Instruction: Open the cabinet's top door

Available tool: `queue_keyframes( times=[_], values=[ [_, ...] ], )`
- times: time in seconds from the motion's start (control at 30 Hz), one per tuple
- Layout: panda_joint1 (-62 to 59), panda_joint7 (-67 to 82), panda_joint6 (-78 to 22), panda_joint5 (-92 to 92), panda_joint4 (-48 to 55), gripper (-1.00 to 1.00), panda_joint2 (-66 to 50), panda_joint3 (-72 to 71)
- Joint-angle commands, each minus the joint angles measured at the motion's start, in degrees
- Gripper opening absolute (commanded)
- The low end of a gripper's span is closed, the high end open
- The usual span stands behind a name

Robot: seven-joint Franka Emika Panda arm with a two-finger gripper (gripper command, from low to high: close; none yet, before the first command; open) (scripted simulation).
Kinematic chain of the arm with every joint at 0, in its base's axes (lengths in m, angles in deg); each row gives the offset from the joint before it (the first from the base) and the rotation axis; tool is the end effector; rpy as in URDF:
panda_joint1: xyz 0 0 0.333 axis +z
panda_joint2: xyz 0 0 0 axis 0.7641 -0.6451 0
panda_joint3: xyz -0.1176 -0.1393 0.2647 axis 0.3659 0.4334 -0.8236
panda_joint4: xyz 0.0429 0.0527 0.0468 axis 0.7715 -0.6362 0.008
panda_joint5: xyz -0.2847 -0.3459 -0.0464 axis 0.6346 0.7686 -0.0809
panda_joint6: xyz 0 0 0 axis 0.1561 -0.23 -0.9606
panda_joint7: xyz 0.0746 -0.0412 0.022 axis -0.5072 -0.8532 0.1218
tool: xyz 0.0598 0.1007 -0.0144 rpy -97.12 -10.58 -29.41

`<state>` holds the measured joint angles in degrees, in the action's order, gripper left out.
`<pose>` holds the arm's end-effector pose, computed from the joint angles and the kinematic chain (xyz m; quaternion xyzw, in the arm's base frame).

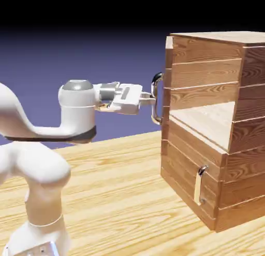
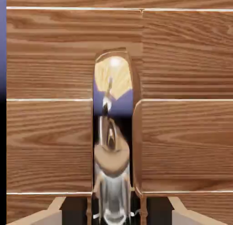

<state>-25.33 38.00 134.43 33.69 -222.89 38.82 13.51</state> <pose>0.3157 0.0352 0.4966 0.4374 0.5557 0.0835 0.7021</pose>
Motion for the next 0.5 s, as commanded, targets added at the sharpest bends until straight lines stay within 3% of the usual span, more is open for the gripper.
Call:
queue_keyframes(
  times=[0.0,0.47],
  values=[
    [0.21,0.22,-1.48,-2.36,-0.39,-1.0,0.35,-2.08],
    [4.12,-1.6,-24.78,-33.7,3.21,-1.0,-6.28,-31.15]
  ],
)
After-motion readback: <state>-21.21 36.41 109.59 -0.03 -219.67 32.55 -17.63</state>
